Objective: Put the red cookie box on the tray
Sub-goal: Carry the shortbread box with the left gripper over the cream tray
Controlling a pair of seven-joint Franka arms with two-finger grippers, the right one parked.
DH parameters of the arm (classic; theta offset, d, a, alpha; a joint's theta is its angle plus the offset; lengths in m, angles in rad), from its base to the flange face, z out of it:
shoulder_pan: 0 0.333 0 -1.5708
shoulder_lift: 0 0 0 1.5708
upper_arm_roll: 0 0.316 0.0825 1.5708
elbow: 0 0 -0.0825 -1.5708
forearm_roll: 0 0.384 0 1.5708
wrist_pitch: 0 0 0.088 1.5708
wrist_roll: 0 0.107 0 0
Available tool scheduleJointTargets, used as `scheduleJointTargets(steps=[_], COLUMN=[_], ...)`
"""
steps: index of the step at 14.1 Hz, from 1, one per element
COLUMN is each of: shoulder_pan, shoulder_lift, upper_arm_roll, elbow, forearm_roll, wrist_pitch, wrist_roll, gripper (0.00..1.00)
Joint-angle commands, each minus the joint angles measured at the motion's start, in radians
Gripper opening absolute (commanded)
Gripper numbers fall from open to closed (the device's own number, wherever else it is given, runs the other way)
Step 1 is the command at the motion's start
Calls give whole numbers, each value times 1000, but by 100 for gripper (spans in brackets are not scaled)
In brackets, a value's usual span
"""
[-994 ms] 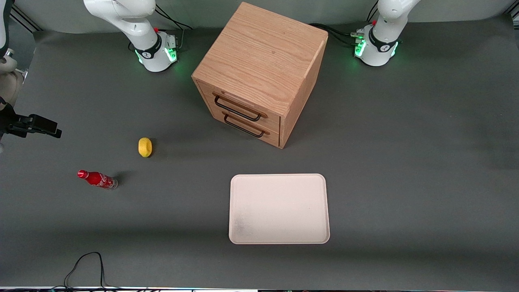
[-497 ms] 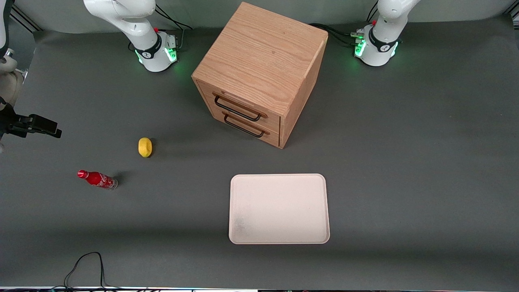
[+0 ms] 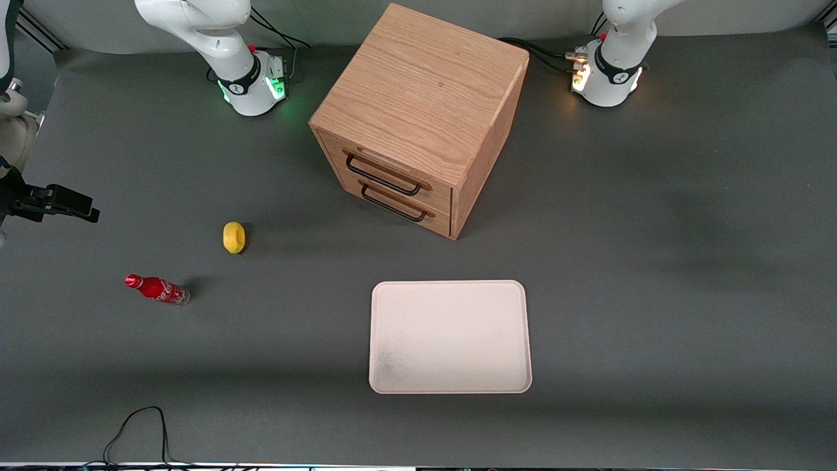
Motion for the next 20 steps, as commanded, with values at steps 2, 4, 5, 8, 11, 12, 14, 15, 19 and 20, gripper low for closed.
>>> scheduleJointTargets(steps=[2, 4, 5, 8, 11, 12, 14, 15, 19, 20], shoulder_pan=[-218, -328, -385, -522, -643, -680, -718, -726, -741, -751], shoulder_lift=[-12, -10, -10, -3, 2, 8, 13, 26, 88, 98], upper_arm_roll=[13, 15, 16, 13, 10, 10, -19, -47, -107, -104], elbow=[15, 16, 16, 16, 28, 39, 44, 44, 42, 42], forearm_roll=[11, -9, -11, -11, -12, -12, -17, -17, -15, -14], wrist_pitch=[-57, -59, -51, -43, 1, 15, 70, 102, 197, 210], wrist_roll=[-316, -493, -583, -690, -765, -792, -840, -898, -969, -969], gripper=[0, 0, 0, 0, 0, 0, 0, 0, 0, 0])
